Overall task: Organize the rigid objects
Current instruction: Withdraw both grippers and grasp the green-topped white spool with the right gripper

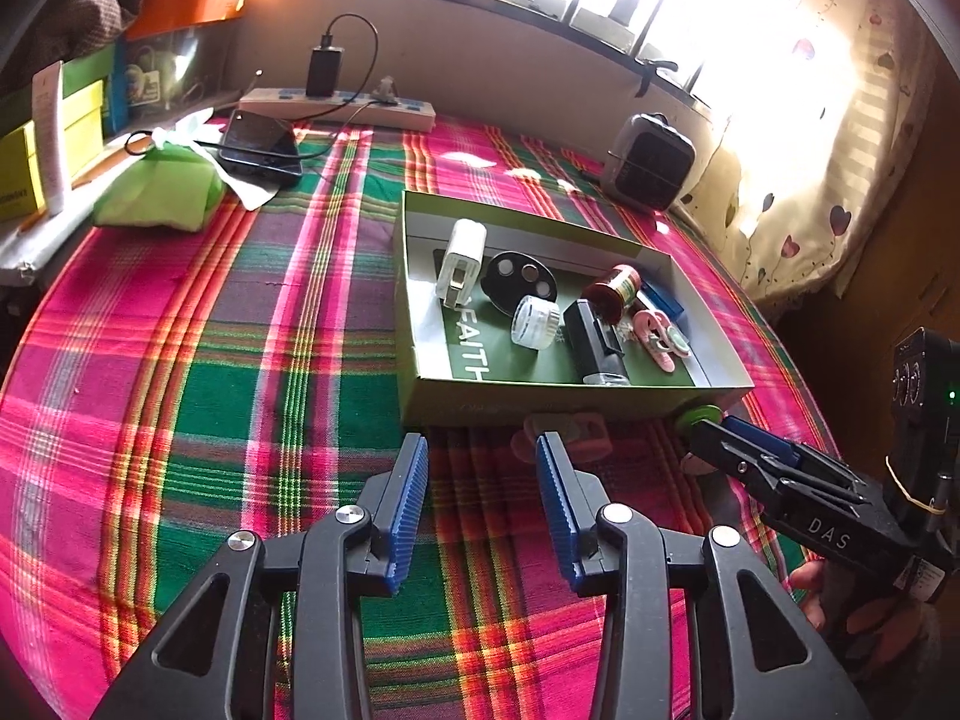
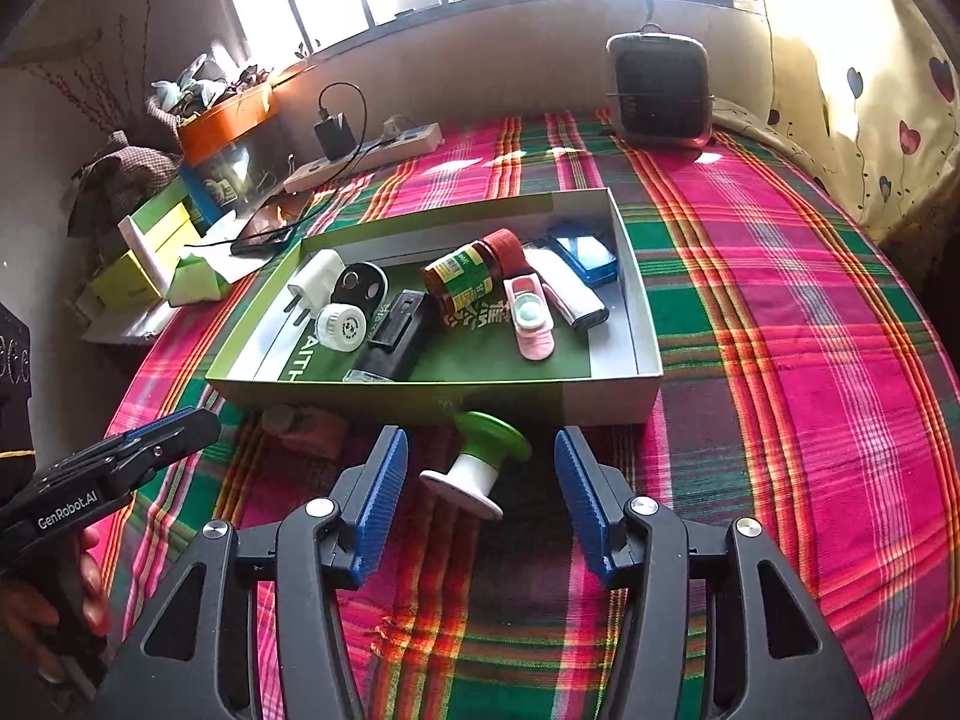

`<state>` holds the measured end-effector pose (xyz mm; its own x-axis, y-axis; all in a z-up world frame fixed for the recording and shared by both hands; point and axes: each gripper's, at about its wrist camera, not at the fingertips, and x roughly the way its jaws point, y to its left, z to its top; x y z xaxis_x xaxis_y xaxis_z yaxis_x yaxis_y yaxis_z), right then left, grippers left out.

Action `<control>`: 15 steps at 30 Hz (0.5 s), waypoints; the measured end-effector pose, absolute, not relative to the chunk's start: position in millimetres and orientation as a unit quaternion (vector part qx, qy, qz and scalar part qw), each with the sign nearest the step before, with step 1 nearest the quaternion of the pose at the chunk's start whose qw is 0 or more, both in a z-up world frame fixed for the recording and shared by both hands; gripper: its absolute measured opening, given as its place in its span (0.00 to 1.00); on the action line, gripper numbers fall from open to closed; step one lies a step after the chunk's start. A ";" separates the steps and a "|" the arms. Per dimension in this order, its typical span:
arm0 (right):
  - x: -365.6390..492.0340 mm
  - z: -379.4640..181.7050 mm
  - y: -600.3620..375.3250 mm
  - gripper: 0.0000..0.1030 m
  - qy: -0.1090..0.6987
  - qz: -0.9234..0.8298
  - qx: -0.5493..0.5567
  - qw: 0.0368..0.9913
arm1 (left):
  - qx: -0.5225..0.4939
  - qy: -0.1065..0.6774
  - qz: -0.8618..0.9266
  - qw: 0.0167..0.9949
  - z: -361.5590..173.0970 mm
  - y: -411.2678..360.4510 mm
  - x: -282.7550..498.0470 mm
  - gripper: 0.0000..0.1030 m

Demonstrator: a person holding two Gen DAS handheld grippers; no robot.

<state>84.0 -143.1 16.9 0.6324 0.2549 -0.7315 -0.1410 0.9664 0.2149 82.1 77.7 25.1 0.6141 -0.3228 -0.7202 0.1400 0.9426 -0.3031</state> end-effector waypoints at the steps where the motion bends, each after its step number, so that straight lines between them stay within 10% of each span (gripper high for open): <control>1: 85.6 14.9 -141.1 0.52 0.417 0.110 0.068 0.900 | -0.108 0.420 -0.132 0.891 24.7 76.6 83.6 0.37; 15: 93.4 2.5 -137.5 0.52 0.434 0.078 0.033 0.897 | -0.096 0.442 -0.165 0.876 13.5 51.9 101.4 0.40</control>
<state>93.4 -137.5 2.5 0.6108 0.1686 -0.7736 -0.1121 0.9856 0.1263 101.4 51.9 13.5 0.5543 -0.3736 -0.7438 0.2036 0.9273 -0.3141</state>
